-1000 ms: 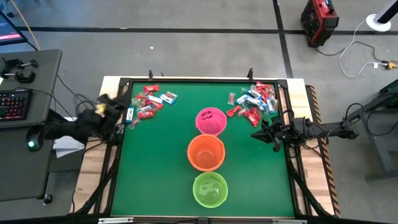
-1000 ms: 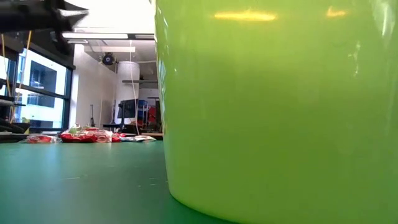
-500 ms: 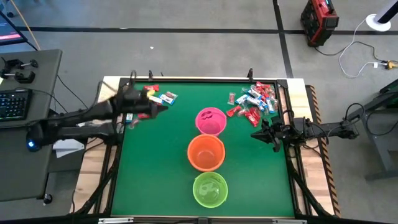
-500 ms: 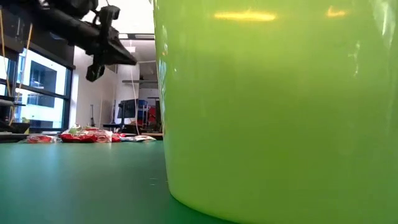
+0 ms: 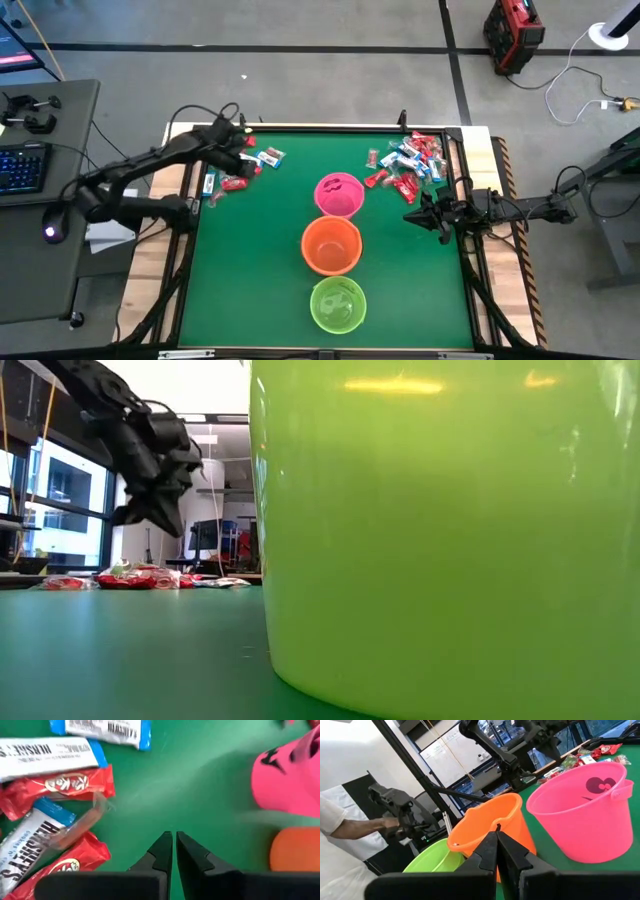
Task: Sort candy by brand, put in halloween buckets
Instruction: Put the orange gummy into the orange bucket
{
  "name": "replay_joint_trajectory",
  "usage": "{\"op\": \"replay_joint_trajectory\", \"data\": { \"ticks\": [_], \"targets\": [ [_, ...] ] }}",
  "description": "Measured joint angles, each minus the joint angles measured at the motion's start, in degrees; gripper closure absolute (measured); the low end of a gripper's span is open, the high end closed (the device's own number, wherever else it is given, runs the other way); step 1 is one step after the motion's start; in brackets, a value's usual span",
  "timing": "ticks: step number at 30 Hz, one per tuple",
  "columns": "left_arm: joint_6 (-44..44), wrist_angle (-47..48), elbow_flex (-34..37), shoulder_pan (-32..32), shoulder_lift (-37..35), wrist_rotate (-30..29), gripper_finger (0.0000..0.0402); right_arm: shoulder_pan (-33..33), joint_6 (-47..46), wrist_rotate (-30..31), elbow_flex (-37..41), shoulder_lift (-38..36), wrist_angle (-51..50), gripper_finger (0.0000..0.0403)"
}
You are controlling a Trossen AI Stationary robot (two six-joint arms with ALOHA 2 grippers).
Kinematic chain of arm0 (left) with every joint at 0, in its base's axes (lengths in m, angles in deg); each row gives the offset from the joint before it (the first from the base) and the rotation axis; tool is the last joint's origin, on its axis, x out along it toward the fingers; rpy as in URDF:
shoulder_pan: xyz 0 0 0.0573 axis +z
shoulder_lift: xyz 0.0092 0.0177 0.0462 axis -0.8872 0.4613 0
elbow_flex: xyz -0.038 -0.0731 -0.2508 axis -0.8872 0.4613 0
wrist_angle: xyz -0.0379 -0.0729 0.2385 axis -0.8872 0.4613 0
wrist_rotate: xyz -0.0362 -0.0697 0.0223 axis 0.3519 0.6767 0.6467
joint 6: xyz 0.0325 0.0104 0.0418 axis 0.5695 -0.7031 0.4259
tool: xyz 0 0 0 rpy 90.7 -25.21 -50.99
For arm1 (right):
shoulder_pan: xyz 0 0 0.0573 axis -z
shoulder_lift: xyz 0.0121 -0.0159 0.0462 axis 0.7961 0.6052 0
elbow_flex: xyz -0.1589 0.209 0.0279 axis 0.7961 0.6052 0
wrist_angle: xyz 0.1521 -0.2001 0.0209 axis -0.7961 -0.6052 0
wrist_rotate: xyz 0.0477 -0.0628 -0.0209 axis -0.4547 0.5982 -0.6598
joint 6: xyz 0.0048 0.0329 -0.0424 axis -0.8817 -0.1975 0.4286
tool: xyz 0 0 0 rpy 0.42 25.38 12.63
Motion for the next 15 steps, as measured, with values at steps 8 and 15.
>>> {"op": "replay_joint_trajectory", "data": {
  "ticks": [8,15],
  "targets": [
    [3.86,2.79,-3.27,0.0,7.27,-0.87,0.0333,0.0,-0.01,0.02,-0.02,0.0,0.0,0.0402],
    [13.57,10.38,-14.69,-1.09,12.15,-10.31,0.025,0.0,-0.01,0.0,-0.01,0.01,0.0,0.0402]
  ]
}}
